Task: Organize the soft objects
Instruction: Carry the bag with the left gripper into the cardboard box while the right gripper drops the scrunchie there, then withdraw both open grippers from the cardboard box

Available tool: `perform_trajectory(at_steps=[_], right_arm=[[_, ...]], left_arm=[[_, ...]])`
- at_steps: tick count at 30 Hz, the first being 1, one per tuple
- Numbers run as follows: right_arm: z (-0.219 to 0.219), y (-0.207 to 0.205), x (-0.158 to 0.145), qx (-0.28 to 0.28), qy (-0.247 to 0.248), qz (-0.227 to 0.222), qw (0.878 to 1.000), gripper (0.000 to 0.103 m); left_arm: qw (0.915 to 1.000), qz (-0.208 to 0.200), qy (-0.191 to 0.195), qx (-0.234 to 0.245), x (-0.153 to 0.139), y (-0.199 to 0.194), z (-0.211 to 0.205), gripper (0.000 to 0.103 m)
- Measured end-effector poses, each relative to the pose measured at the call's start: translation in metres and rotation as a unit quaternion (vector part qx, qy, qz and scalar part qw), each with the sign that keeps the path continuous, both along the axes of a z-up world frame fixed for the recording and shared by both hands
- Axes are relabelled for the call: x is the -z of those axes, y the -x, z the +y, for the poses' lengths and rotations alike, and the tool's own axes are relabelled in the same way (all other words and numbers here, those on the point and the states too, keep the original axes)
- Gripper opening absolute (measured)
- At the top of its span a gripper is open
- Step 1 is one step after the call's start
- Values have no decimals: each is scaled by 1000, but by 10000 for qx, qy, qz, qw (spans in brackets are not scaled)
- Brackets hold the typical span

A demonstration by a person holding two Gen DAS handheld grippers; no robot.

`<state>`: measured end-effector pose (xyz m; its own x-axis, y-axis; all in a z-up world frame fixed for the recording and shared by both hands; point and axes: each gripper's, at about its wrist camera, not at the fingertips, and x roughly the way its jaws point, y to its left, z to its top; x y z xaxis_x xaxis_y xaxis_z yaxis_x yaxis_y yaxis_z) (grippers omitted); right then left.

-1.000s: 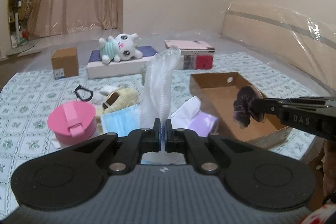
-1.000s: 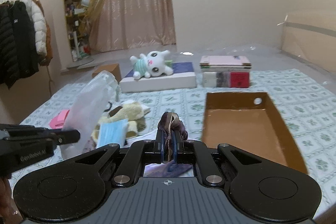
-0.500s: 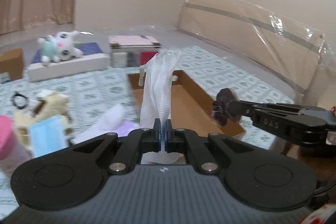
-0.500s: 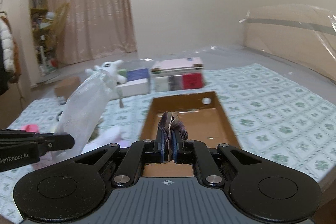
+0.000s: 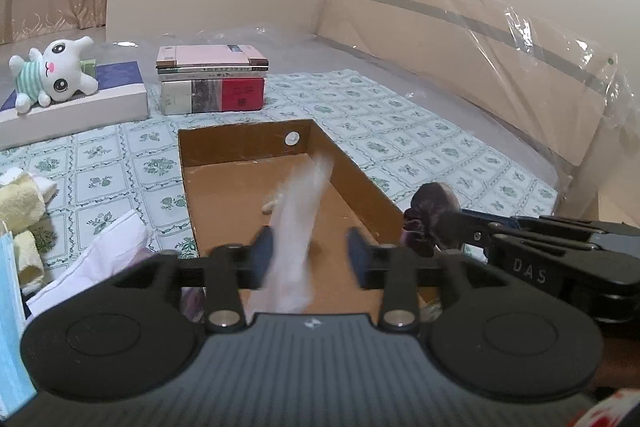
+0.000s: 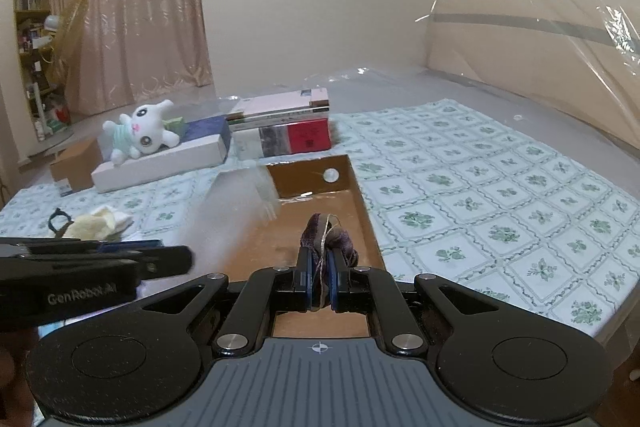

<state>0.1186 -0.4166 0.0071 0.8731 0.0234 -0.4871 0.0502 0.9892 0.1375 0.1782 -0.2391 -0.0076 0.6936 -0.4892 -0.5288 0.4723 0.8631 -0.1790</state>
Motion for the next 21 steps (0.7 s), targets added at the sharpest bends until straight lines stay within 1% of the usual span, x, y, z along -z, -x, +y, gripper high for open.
perform_trajectory(at_steps=[3,10,14,16,17,18,19,20,21], right_arm=[[-2,-5,5,-14,-5,52,10000,8],[-2,-16,15,-70,-159,117,9998,8],[-5,-21,18,-71,-356,79,9993,9],[-9,-25,21,-97,-526,112,9985,11],[-10,-26,22,-74,-569,134,9983,24],[-11,-26,23,-26,-595,138,9981,52],[-12,-23,23,24,-623,95,9980,67],[-13,-20,22,65,-648,9,9979,78],[-13,-16,21,56,-655,-46,9978,78]], left_arm=[[10000,-2,-34,-58,5,3,9,42],[9992,208,-27,-330,14,23,39,42],[9983,283,-14,-500,14,29,54,42],[9980,298,-7,-564,14,31,60,42],[9978,294,-8,-598,14,32,63,42],[9976,284,-8,-638,13,34,67,42],[9973,279,-9,-675,12,35,70,42],[9971,277,-10,-716,12,36,74,42],[9967,274,-8,-760,11,38,78,42]])
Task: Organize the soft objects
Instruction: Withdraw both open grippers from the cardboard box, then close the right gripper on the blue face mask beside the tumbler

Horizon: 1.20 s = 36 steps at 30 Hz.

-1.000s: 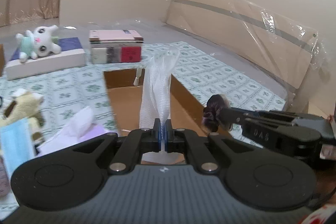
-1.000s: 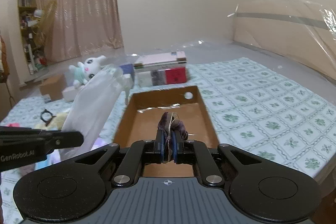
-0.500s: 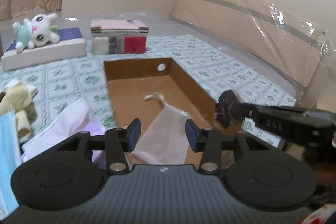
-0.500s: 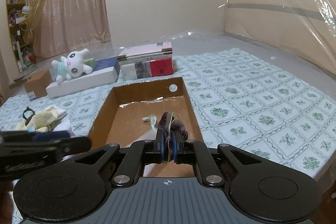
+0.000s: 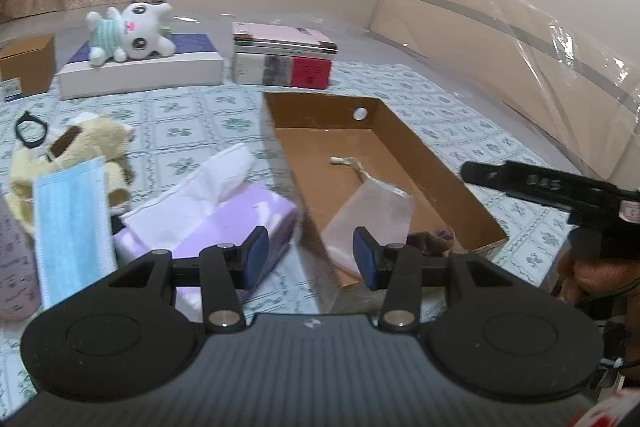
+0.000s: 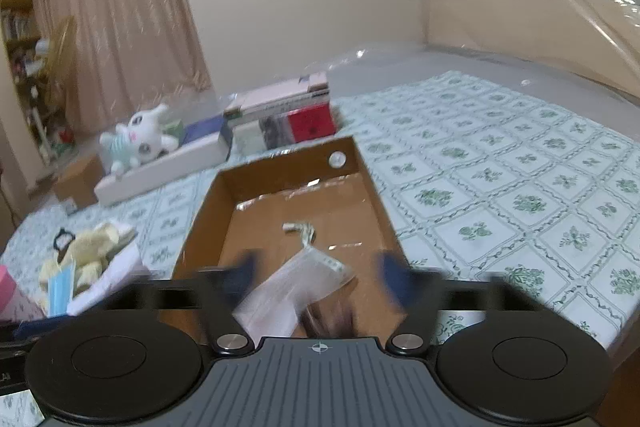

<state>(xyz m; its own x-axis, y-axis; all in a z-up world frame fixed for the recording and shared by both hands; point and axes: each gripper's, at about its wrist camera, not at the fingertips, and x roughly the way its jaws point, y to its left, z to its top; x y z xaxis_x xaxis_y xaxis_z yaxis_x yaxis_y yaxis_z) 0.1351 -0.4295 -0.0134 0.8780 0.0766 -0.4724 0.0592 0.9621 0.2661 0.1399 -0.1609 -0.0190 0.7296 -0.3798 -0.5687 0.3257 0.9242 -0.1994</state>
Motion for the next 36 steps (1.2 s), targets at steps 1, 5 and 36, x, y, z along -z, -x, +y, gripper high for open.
perform_trajectory(at_steps=[1,5,36], right_arm=[[0,3,-1,-4,16,4,10000,78],[6,16,-3,-33,-38,60,10000,78],[244,56,-2,-2276,593,118,9719,78]], left_arm=[[10000,-4,0,-38,0,2,4,42],[9996,-29,-40,-283,0,15,25,42],[9736,9,-527,-2220,9,103,216,54]])
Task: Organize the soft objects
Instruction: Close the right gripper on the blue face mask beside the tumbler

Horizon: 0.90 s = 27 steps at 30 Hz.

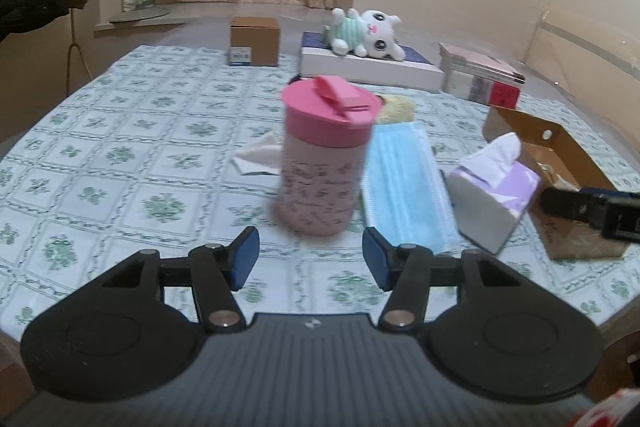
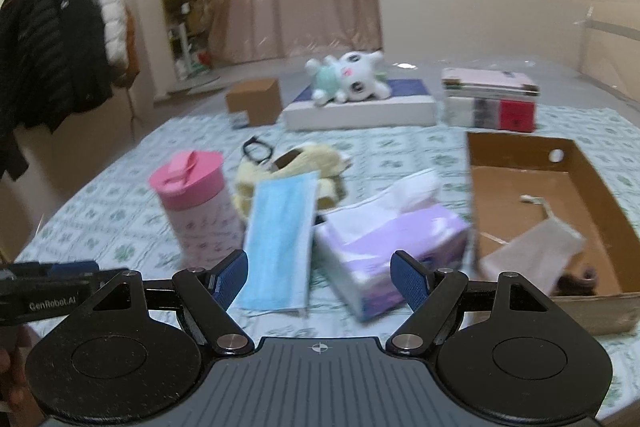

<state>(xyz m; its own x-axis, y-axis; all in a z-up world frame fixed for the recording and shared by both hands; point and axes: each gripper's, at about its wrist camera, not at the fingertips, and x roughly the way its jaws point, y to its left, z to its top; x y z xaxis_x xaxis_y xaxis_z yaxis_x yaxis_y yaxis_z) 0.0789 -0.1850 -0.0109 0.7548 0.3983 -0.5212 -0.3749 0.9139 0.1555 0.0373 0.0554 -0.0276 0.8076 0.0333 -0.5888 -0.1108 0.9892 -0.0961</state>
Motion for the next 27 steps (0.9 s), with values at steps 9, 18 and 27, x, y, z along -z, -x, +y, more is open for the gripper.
perform_trajectory(at_steps=[9,18,27], right_arm=[[54,-19,32,-158,396,203,9989,78],[95,-50,76,-122,786,469,9957,82],[111,-76,106,95,913,736,9931,82]], left_arm=[[9998,99,16,-168,14,-11,35,76],[9994,297,134,-151,34,-29,54,79],[9982,498,318,-87,56,-42,64,79]])
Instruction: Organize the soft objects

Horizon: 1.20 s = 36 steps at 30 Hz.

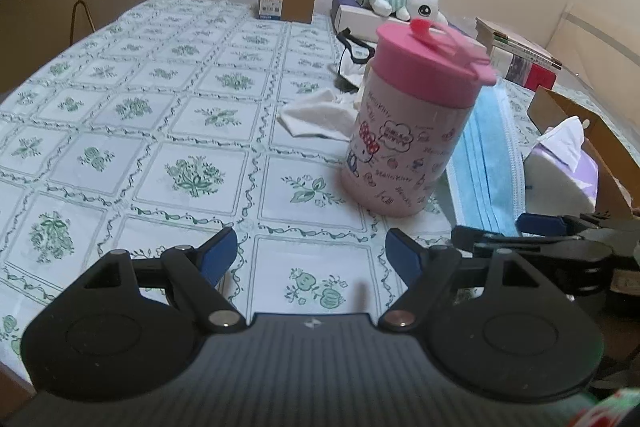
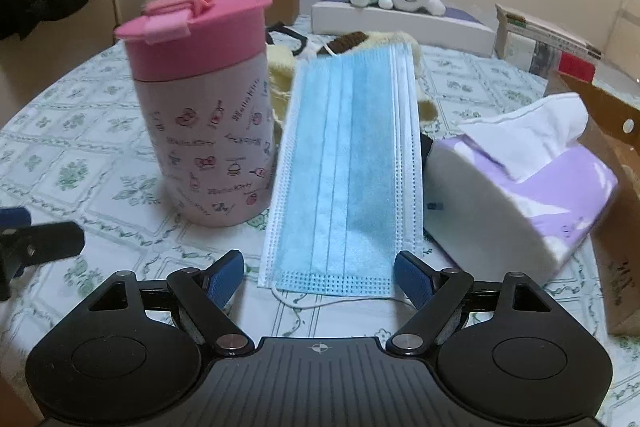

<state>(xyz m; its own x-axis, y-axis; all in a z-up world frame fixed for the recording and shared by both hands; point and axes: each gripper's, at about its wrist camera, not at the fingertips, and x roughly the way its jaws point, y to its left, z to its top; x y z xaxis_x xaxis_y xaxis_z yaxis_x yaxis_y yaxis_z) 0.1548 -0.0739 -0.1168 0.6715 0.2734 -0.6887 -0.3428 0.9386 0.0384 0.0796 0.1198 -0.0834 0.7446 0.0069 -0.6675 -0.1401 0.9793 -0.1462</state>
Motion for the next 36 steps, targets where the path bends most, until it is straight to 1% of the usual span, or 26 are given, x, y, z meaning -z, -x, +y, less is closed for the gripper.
perform_trajectory(at_steps=[5,9,10,12,13,15,16,17,18,19,21,25,30,36], right_arm=[[2,-5,4,88,87,-27,9999,81],[1,-5,3,105,117,-70,9999,64],[0,-5,3,97,121,-73,9999,62],[-1,-3,2,80,134,-70,9999,49],[-1,-1,1,57,153,-70,9998,46],[-3,0,0,21,150,-60,9999,33],[-4,1,0,20,136,-45,9999,30],[-5,1,-1,29,125,-29,9999,21],[-6,1,-1,29,105,-2,9999,6],[-8,1,-2,29,45,41,10000,3],[-12,3,-6,38,-55,90,9999,2],[-19,14,-20,-9,-160,-70,9998,1],[-32,28,-51,-21,-356,-457,9983,1],[-61,36,-97,187,-635,-1006,9927,1]], left_arm=[[10000,57,79,15,7,-5,2,79],[9999,68,120,36,9,-7,0,79],[9999,71,124,43,9,-7,0,79],[9999,79,135,64,9,-7,-2,79],[9998,78,144,70,8,-6,-3,79],[9998,70,155,74,7,-5,-5,79],[9998,61,158,78,6,-4,-6,79],[9998,50,156,81,5,-3,-7,79],[9998,35,151,88,3,-1,-8,79],[9999,21,144,92,2,0,-9,79],[9999,-3,136,99,-1,2,-11,79],[9998,-51,129,117,-7,6,-17,79],[9996,-156,117,181,-15,10,-25,79],[9988,-316,68,371,-25,9,-43,79]])
